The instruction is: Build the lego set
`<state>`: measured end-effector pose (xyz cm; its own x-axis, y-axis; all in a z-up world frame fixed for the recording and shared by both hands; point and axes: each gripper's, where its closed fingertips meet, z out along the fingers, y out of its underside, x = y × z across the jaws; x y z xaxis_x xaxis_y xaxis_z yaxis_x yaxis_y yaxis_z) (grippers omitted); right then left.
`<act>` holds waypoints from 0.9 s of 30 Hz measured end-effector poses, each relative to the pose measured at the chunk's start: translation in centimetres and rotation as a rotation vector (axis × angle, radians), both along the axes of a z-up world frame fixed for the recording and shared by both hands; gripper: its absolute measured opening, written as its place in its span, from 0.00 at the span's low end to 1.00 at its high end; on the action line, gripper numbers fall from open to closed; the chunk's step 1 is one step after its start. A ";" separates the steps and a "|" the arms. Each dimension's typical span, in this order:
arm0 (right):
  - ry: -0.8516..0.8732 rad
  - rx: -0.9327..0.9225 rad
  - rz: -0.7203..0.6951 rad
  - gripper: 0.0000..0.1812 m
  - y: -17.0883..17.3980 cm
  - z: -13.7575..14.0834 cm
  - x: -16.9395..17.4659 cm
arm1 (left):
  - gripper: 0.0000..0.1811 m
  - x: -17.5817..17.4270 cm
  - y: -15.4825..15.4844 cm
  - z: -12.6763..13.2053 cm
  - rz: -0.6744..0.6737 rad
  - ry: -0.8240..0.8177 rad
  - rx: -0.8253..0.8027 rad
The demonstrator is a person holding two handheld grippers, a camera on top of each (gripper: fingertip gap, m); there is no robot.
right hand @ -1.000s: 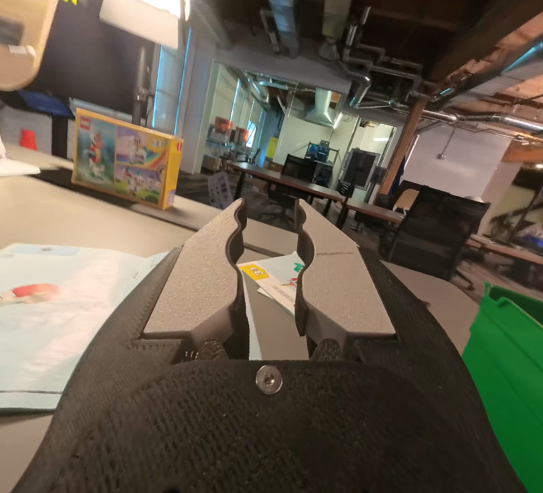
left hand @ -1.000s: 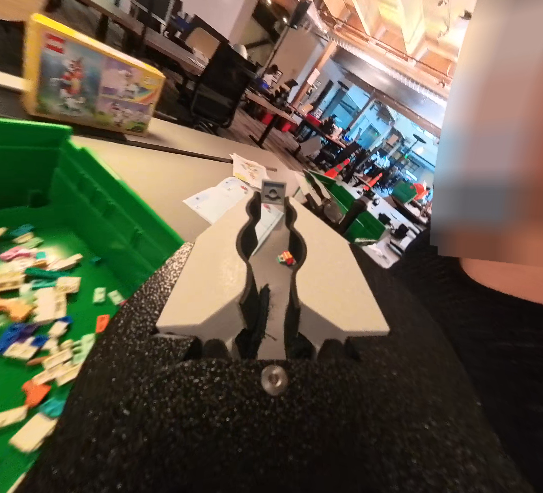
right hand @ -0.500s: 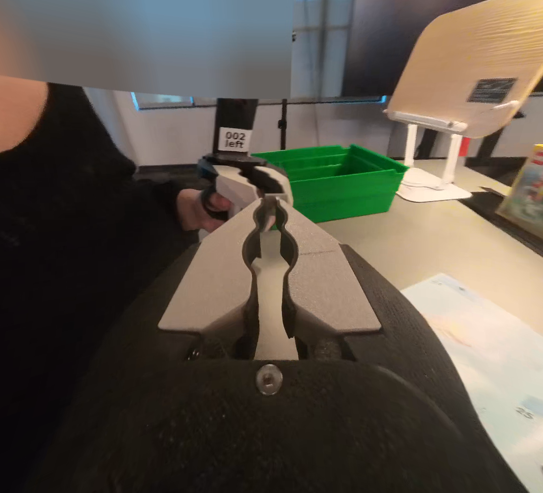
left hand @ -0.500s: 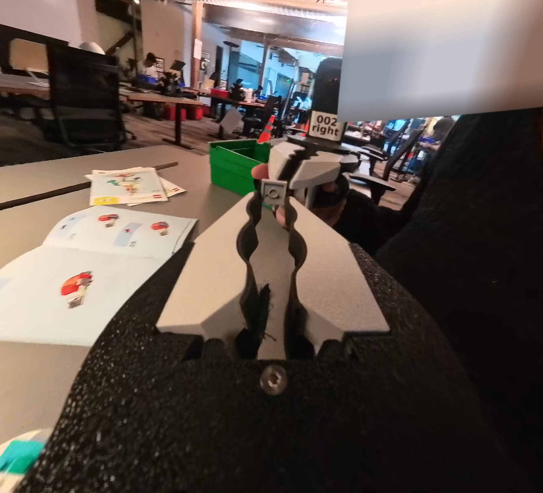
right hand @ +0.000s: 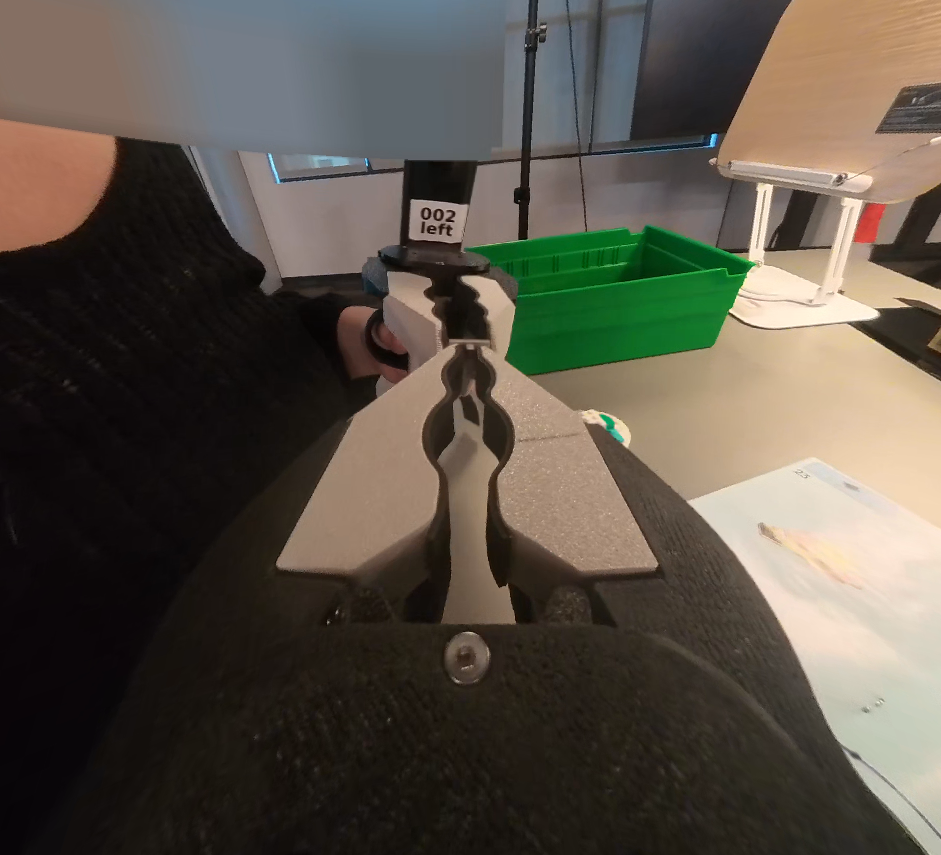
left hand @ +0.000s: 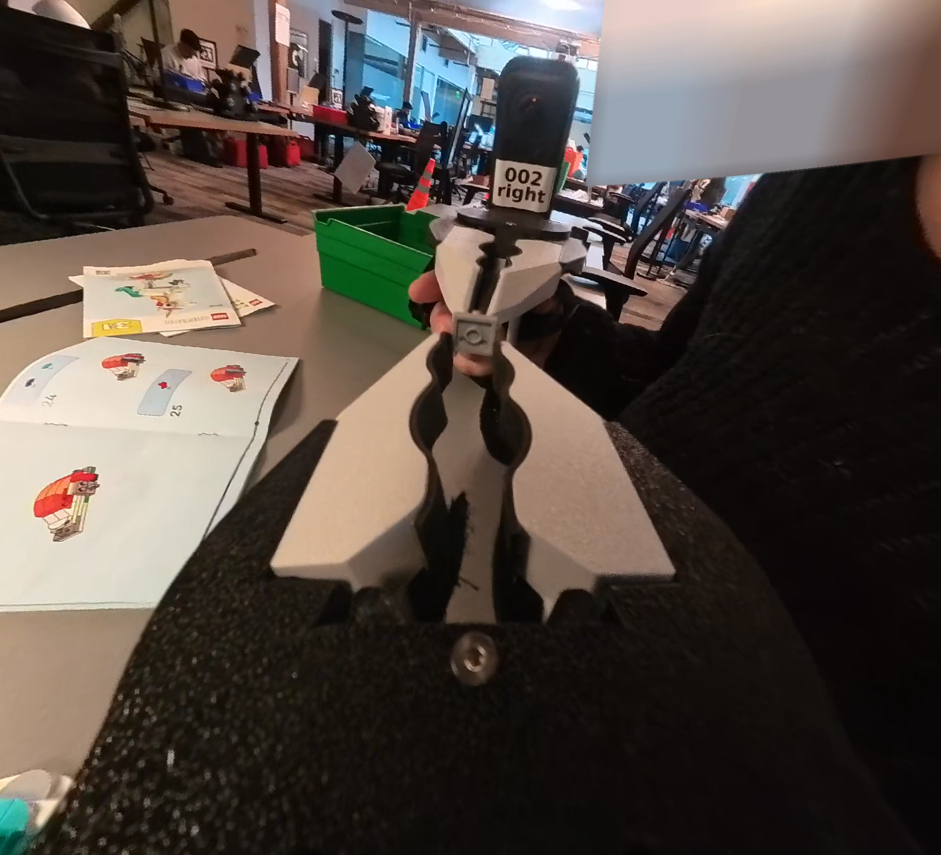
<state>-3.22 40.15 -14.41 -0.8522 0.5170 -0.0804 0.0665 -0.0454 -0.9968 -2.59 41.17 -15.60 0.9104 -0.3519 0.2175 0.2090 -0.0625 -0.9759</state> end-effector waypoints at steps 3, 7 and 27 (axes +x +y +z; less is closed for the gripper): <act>-0.006 0.015 -0.007 0.00 0.4 -0.6 0.1 | 0.07 0.1 0.3 -0.5 -0.022 -0.012 -0.022; -0.021 0.056 -0.115 0.00 3.2 -1.7 -0.2 | 0.15 -0.3 1.8 -2.2 0.012 0.022 -0.079; 0.127 0.318 -0.960 0.00 19.5 -7.6 -4.8 | 0.28 -2.7 4.9 -15.5 -0.141 0.416 -0.597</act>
<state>-8.06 59.64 -22.02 -0.0594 0.9685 0.2418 0.0340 0.2441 -0.9692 -5.31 46.03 -31.05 0.9141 -0.4016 0.0557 -0.2199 -0.6065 -0.7641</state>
